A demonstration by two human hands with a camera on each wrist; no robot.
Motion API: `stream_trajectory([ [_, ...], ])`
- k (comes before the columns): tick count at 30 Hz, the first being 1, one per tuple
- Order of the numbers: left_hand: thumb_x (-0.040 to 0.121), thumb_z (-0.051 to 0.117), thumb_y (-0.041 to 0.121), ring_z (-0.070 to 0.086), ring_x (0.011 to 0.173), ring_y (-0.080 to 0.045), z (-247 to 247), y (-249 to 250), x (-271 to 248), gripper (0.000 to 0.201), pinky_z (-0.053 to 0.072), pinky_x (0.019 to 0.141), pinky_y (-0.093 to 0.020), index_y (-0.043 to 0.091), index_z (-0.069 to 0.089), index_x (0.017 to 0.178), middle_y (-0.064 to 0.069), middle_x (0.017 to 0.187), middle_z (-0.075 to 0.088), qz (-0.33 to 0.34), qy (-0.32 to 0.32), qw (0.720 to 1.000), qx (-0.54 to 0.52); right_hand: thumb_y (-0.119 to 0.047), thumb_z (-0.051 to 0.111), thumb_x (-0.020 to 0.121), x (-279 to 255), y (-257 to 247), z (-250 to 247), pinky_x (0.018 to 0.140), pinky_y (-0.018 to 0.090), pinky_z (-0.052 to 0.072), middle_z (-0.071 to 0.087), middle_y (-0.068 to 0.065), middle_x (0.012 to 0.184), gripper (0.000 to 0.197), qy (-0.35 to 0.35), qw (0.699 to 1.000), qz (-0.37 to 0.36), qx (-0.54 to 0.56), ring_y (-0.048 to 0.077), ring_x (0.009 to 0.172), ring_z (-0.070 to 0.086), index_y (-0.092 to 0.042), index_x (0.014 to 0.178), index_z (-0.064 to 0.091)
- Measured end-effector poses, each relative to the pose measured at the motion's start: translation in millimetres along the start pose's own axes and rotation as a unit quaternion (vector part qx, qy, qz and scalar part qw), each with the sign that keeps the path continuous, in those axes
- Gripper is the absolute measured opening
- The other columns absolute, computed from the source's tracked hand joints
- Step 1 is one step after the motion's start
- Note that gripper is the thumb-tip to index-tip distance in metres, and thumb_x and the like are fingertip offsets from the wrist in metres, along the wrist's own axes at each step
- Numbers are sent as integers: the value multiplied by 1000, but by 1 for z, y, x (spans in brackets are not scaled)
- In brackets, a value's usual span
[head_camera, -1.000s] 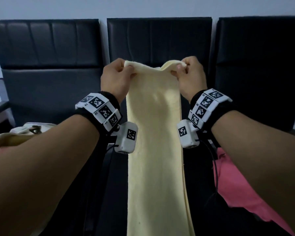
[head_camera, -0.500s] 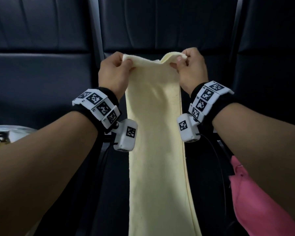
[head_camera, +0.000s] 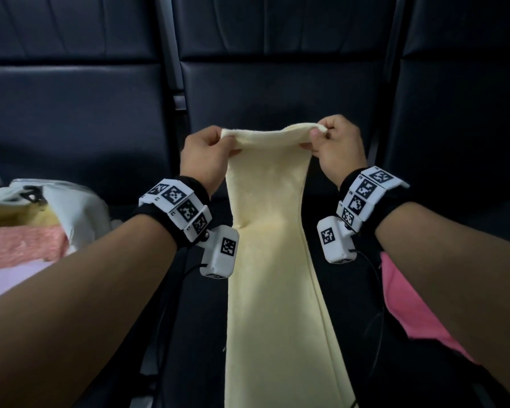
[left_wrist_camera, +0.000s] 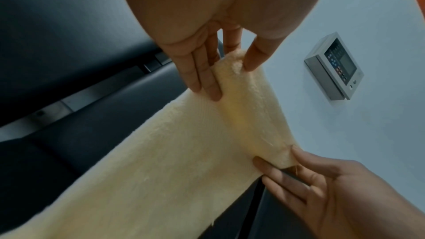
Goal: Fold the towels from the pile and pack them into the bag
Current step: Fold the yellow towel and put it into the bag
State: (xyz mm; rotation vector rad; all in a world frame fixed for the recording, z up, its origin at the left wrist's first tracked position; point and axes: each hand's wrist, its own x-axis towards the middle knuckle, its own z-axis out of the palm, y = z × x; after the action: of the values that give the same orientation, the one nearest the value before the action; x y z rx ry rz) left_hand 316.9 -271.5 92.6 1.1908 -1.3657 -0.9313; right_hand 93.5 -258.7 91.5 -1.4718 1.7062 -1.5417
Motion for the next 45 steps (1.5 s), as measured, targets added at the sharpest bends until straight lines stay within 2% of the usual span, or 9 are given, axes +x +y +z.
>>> stream_trajectory([
  [7,71,65,30,64,78,-30,-10,-13,-76,28,55,92,-63,3,58,72,-11,73,61,-9,-14,1000,10,-20,63,93,-84,3,-32,88,47,59,74,0,92,13,-16,1000,13,-3,15,90,74,-29,83,60],
  [9,73,62,29,67,81,-39,-13,-15,-96,25,56,91,-62,4,58,70,-11,73,63,-9,-15,1000,17,-17,62,94,-107,6,-39,88,48,59,74,2,94,15,-20,1000,15,-2,16,91,74,-27,83,60],
  [13,75,58,24,58,73,-23,-18,-21,-135,18,56,87,-58,18,56,58,0,65,56,-2,-19,1000,25,-14,62,94,-150,12,-50,88,49,59,72,2,90,17,-30,999,17,4,18,91,73,-26,81,60],
  [17,71,58,26,51,71,-23,-23,-29,-169,17,49,74,-44,16,53,58,-6,66,50,8,-28,1000,12,-10,62,94,-189,11,-59,89,52,58,71,10,91,19,-36,999,9,15,26,93,72,-23,81,60],
  [26,69,55,29,50,72,-25,-27,-57,-243,36,45,71,-43,-7,54,73,-16,70,50,8,-39,999,-23,-25,62,72,-266,18,-62,86,58,56,63,17,78,9,-14,995,64,70,40,90,67,-17,67,61],
  [32,68,53,32,44,68,-21,-31,-82,-289,33,36,68,-37,0,53,69,-10,68,47,-30,-38,999,3,-39,58,63,-309,47,-69,82,64,53,70,17,81,24,-18,997,67,38,43,90,65,-17,66,67],
  [37,71,50,26,47,67,-19,-30,-88,-316,19,37,65,-35,9,55,62,-3,66,51,-48,-37,997,43,-31,61,70,-337,65,-76,82,56,56,74,5,81,23,-37,997,65,-11,32,84,69,-11,75,71],
  [40,70,51,26,57,74,-23,-30,-93,-330,16,48,70,-40,15,60,62,-1,77,61,-64,-32,996,53,-9,66,81,-349,73,-79,88,37,55,75,-1,97,7,-50,995,53,-71,19,91,69,-6,80,71],
  [45,70,49,28,56,80,-20,-29,-101,-350,24,45,75,-36,7,61,69,-7,90,64,-66,-39,995,66,-4,67,81,-361,86,-82,70,13,42,73,2,106,13,-51,991,25,-124,17,87,65,0,70,63],
])
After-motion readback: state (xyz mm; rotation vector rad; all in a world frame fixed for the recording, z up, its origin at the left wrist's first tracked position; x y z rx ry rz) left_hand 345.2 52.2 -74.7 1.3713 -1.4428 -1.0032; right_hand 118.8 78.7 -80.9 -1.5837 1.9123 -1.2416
